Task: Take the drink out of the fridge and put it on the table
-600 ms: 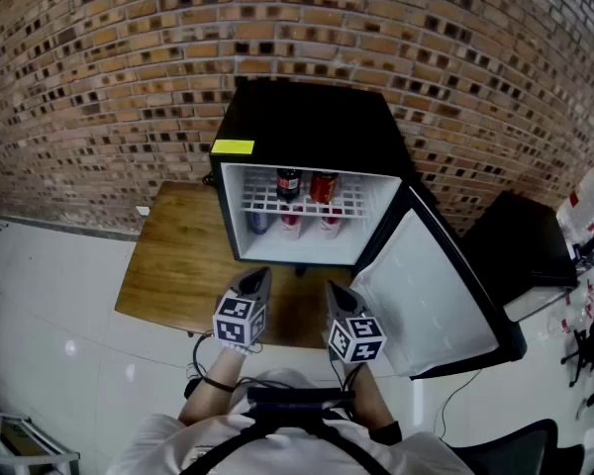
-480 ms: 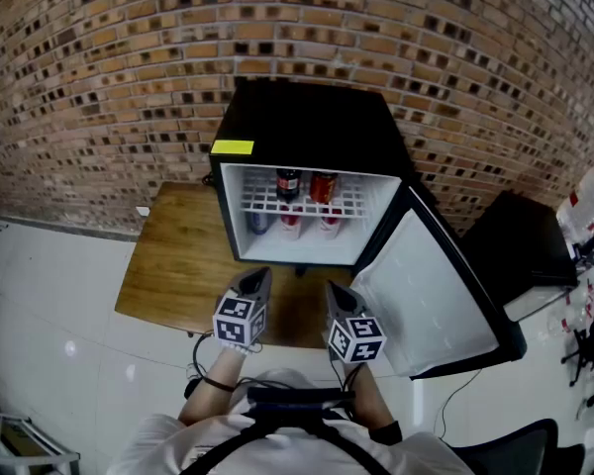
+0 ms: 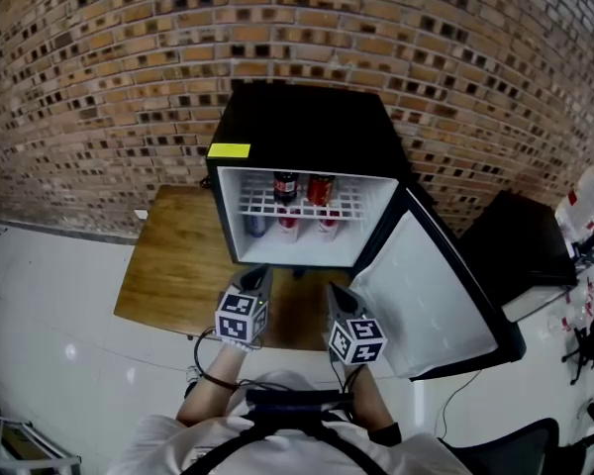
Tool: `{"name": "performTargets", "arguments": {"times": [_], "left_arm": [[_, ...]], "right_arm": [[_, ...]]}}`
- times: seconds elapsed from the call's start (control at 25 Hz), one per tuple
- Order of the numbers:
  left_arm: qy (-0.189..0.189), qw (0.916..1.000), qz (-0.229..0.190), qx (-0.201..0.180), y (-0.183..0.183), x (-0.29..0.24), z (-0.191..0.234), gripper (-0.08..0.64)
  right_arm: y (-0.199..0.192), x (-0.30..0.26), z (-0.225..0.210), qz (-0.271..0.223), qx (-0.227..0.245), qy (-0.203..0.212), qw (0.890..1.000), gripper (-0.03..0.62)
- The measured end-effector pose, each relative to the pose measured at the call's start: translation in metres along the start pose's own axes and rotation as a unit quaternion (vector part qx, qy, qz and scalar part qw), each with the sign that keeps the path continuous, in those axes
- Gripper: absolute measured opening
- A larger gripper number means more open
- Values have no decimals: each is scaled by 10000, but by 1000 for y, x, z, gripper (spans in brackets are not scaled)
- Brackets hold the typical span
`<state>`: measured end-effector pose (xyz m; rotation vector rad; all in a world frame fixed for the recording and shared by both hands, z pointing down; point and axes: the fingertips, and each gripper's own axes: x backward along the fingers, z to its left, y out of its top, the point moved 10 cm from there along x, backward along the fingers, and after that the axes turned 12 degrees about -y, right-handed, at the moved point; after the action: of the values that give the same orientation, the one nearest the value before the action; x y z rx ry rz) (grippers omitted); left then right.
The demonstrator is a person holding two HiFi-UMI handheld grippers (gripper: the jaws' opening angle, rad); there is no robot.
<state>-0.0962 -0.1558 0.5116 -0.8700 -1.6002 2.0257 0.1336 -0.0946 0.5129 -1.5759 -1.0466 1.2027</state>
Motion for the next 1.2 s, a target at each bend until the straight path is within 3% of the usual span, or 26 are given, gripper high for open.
{"name": "performTargets", "arguments": {"times": [0.12, 0.32, 0.56, 0.96, 1.2], "left_arm": [[14, 9999, -35, -159, 17, -10, 8, 5], [10, 9991, -86, -414, 57, -37, 26, 177], [184, 9991, -192, -343, 100, -80, 54, 356], [400, 9974, 149, -589, 134, -142, 85, 370], [425, 9977, 230, -472, 134, -158, 94, 370]], "right_arm": [[0, 0, 0, 3, -22, -17, 10000, 14], [1, 0, -2, -55, -72, -52, 9999, 14], [4, 1, -10, -76, 20, -65, 9999, 14], [5, -3, -19, -114, -37, -116, 9999, 14], [5, -7, -24, -129, -60, -160, 9998, 14]]}}
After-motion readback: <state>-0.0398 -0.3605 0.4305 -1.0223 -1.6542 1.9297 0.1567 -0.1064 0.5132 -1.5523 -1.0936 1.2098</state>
